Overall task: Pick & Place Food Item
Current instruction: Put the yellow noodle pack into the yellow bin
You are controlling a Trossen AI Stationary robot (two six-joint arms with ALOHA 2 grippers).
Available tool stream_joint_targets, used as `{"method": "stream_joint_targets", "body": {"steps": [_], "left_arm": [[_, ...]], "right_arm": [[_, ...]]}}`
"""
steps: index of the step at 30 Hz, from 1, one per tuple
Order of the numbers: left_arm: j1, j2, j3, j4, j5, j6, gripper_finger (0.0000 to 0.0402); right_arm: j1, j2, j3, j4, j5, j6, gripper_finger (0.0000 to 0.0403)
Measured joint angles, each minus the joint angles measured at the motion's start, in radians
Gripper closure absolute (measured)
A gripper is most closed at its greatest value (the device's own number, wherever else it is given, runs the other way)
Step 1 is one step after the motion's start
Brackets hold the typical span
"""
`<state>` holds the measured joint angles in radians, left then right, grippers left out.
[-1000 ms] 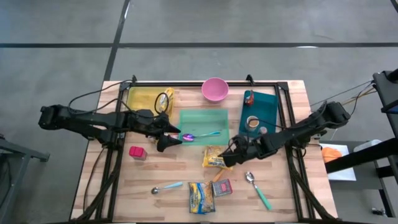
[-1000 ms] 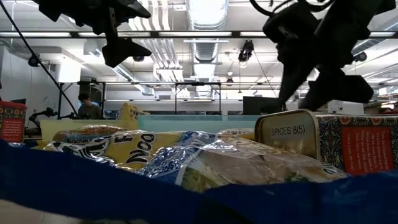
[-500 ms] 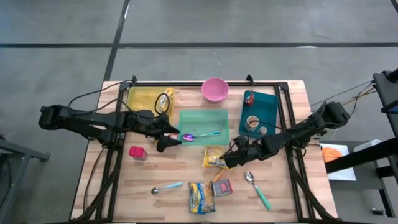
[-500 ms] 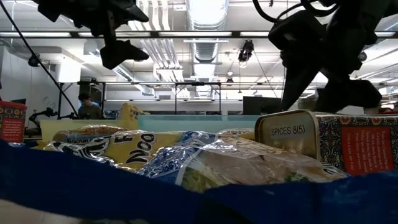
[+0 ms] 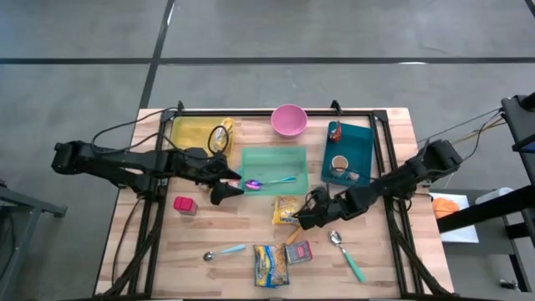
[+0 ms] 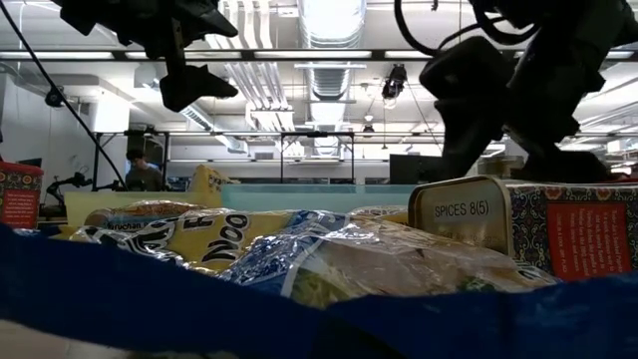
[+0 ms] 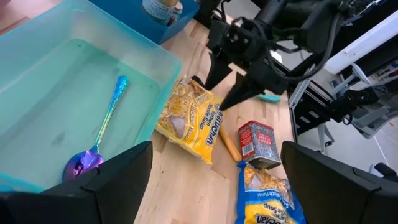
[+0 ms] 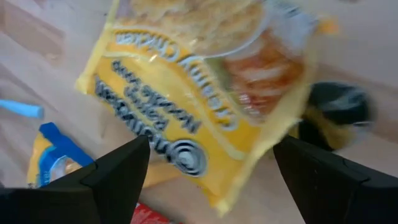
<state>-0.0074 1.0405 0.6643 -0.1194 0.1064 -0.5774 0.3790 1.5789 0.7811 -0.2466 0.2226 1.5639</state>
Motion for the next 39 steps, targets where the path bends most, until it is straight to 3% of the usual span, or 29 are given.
{"method": "stream_joint_targets", "body": {"steps": [7, 11, 26, 39], "left_arm": [[0.000, 0.000, 0.000, -0.006, 0.000, 0.000, 0.0041], [0.000, 0.000, 0.000, -0.006, 0.000, 0.000, 0.0041], [0.000, 0.000, 0.000, -0.006, -0.001, 0.000, 0.0041], [0.000, 0.000, 0.000, -0.006, -0.001, -0.001, 0.0041]], "right_arm": [[0.000, 0.060, 0.002, 0.061, -0.008, -0.001, 0.0065], [0.000, 0.059, 0.002, 0.078, -0.010, -0.002, 0.0094], [0.000, 0.053, 0.002, 0.078, -0.010, -0.074, 0.0379], [0.003, 0.015, 0.002, 0.087, 0.003, -0.152, 0.0395]]}}
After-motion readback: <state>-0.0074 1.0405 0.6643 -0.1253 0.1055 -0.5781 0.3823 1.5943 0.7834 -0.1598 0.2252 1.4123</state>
